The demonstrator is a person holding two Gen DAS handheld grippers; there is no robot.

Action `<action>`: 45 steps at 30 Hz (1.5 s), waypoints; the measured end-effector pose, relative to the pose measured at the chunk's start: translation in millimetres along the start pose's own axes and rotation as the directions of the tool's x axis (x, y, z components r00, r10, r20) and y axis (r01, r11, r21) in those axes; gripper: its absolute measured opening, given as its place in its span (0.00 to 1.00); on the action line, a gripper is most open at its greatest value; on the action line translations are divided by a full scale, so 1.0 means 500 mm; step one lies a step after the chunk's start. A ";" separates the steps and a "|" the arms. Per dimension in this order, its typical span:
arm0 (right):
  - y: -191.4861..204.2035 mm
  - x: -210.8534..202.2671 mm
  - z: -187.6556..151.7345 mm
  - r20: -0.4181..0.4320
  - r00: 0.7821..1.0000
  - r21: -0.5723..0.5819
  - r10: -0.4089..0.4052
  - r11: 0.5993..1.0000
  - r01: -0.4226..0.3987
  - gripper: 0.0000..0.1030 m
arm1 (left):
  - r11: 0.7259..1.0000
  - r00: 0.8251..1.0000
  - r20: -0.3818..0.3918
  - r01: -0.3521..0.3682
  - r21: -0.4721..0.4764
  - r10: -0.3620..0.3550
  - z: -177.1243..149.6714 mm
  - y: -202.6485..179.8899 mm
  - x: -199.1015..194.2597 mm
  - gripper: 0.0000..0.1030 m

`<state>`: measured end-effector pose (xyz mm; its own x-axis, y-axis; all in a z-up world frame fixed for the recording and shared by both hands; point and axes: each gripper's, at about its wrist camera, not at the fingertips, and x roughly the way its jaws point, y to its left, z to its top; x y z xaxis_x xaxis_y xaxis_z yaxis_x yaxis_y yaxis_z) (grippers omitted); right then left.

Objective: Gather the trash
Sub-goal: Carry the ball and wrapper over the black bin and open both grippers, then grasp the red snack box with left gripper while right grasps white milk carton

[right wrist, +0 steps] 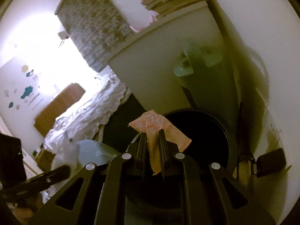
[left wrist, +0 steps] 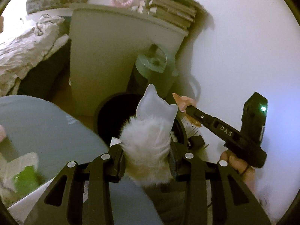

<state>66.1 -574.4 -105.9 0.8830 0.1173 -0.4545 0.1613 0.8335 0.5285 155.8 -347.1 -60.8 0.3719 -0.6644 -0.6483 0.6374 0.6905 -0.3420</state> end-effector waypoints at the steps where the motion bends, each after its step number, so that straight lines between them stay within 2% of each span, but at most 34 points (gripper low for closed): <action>1: -0.008 0.007 -0.002 -0.006 1.000 0.007 -0.001 1.000 0.001 0.13 | 1.000 1.000 -0.008 -0.003 0.001 0.003 0.000 0.000 0.009 0.36; 3: -0.015 0.015 -0.004 -0.008 1.000 0.010 -0.005 1.000 0.005 0.13 | 1.000 1.000 -0.026 -0.005 0.000 0.005 0.002 -0.001 0.028 0.36; 6: -0.014 0.016 0.000 -0.002 1.000 0.005 -0.009 1.000 0.009 0.13 | 1.000 0.999 -0.037 -0.014 -0.001 0.014 0.002 -0.003 0.045 0.44; 10: -0.010 0.017 -0.002 -0.002 1.000 0.009 -0.014 1.000 0.014 0.15 | 0.999 0.999 -0.022 -0.042 -0.010 0.041 0.005 -0.002 0.046 0.70; 13: -0.009 0.013 -0.007 -0.002 1.000 0.012 -0.019 1.000 0.019 0.16 | 0.999 0.999 -0.015 -0.037 -0.014 0.037 0.006 -0.001 0.037 0.72; 14: -0.009 0.013 -0.006 -0.003 1.000 0.011 -0.022 1.000 0.022 0.20 | 0.999 0.999 -0.015 -0.037 -0.013 0.037 0.006 -0.001 0.030 0.72; 15: -0.010 0.012 -0.008 0.004 1.000 0.013 -0.028 1.000 0.028 0.34 | 0.999 0.999 -0.012 -0.035 -0.011 0.035 0.007 -0.003 0.027 0.72; 16: -0.010 0.008 -0.010 0.015 0.999 0.019 -0.035 0.999 0.035 0.54 | 0.999 0.999 -0.007 -0.031 -0.006 0.031 0.006 -0.006 0.013 0.72; 18: -0.007 -0.003 -0.013 0.041 0.999 0.027 -0.033 0.999 0.032 0.68 | 1.000 1.000 0.006 -0.029 0.004 0.029 0.004 -0.009 -0.010 0.74; 20: -0.002 -0.008 -0.015 0.044 0.999 0.021 -0.029 0.999 0.028 0.68 | 1.000 0.999 0.021 -0.029 0.011 0.029 -0.002 -0.012 -0.043 0.80; 24: 0.018 -0.003 -0.030 0.019 1.000 -0.009 -0.009 1.000 0.009 0.68 | 0.999 0.998 0.047 -0.036 0.017 0.035 -0.030 -0.008 -0.123 0.81; 27: 0.055 -0.003 -0.046 -0.001 1.000 -0.064 0.021 0.998 -0.021 0.71 | 0.997 0.995 0.057 -0.078 0.010 0.078 -0.063 0.015 -0.195 0.81; 30: 0.116 -0.010 -0.072 -0.041 0.994 -0.137 0.105 0.984 -0.110 0.76 | 0.988 0.984 0.088 -0.153 -0.025 0.154 -0.103 0.070 -0.285 0.81; 32: 0.166 -0.017 -0.090 -0.074 0.985 -0.200 0.158 0.965 -0.170 0.77 | 0.972 0.967 0.112 -0.223 -0.078 0.230 -0.132 0.128 -0.351 0.81; 34: 0.217 -0.022 -0.105 -0.117 0.972 -0.270 0.202 0.936 -0.227 0.77 | 0.940 0.936 0.125 -0.313 -0.135 0.329 -0.165 0.195 -0.409 0.81; 36: 0.296 -0.024 -0.122 -0.193 0.956 -0.413 0.222 0.865 -0.284 0.77 | 0.901 0.905 0.109 -0.387 -0.194 0.412 -0.195 0.262 -0.451 0.80; 37: 0.336 -0.023 -0.131 -0.236 0.948 -0.488 0.215 0.817 -0.307 0.77 | 0.876 0.892 0.080 -0.416 -0.243 0.445 -0.212 0.308 -0.470 0.79; 38: 0.372 -0.019 -0.140 -0.282 0.938 -0.552 0.201 0.766 -0.330 0.77 | 0.859 0.887 0.058 -0.425 -0.286 0.458 -0.226 0.341 -0.483 0.79; 39: 0.416 -0.012 -0.151 -0.337 0.925 -0.623 0.176 0.695 -0.359 0.77 | 0.842 0.886 0.043 -0.423 -0.334 0.462 -0.239 0.375 -0.495 0.79; 41: 0.481 0.007 -0.176 -0.423 0.899 -0.720 0.112 0.561 -0.409 0.85 | 0.820 0.886 0.027 -0.416 -0.394 0.463 -0.257 0.419 -0.508 0.79; 42: 0.521 0.025 -0.198 -0.456 0.889 -0.783 0.044 0.454 -0.425 0.85 | 0.813 0.888 0.025 -0.409 -0.413 0.459 -0.263 0.432 -0.510 0.79; 44: 0.562 0.046 -0.229 -0.476 0.879 -0.836 -0.034 0.327 -0.440 0.85 | 0.813 0.901 0.022 -0.381 -0.440 0.434 -0.273 0.448 -0.508 0.79; 45: 0.584 0.067 -0.250 -0.494 0.865 -0.854 -0.087 0.239 -0.463 0.85 | 0.813 0.906 0.014 -0.373 -0.446 0.423 -0.275 0.452 -0.500 0.79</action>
<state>87.6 -259.6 -56.5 0.5324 0.2955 -0.7932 -0.7466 0.6056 -0.2754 114.2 14.3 -69.4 0.6165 -0.3136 -0.7222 0.0785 0.9372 -0.3399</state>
